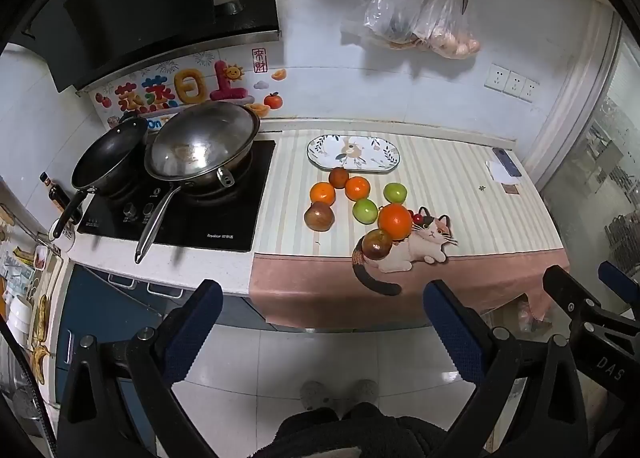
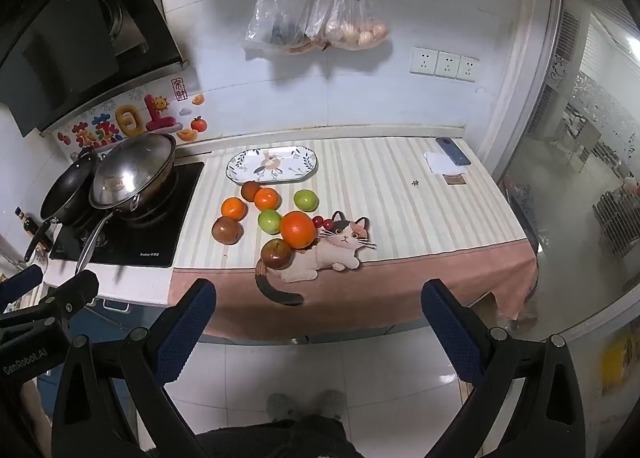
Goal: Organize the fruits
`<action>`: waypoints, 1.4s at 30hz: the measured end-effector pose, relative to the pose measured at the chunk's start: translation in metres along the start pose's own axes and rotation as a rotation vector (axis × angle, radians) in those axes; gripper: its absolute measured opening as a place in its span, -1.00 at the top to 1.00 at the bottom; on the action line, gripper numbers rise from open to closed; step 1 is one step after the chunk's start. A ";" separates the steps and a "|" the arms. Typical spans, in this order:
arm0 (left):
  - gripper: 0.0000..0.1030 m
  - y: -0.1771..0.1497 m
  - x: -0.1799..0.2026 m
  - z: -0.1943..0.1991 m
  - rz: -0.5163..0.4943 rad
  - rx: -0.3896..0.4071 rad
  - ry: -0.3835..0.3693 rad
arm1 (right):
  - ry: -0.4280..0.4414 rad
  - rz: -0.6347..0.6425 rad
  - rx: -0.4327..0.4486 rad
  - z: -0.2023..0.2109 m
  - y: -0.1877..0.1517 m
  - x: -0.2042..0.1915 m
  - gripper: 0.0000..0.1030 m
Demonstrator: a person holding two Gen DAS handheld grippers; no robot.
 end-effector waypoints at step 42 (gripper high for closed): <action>-1.00 -0.003 -0.001 0.001 0.004 -0.011 -0.006 | 0.005 -0.003 -0.002 0.006 0.003 -0.002 -1.00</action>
Point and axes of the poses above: each gripper's, at about its wrist camera, not at the fingertips, and z roughly against the way its jaws point, x to its right, y to its top, the point moved 8 cm from there along -z, roughly the way its jaws point, and after that the axes turned 11 degrees about x, right-handed, at the moved point
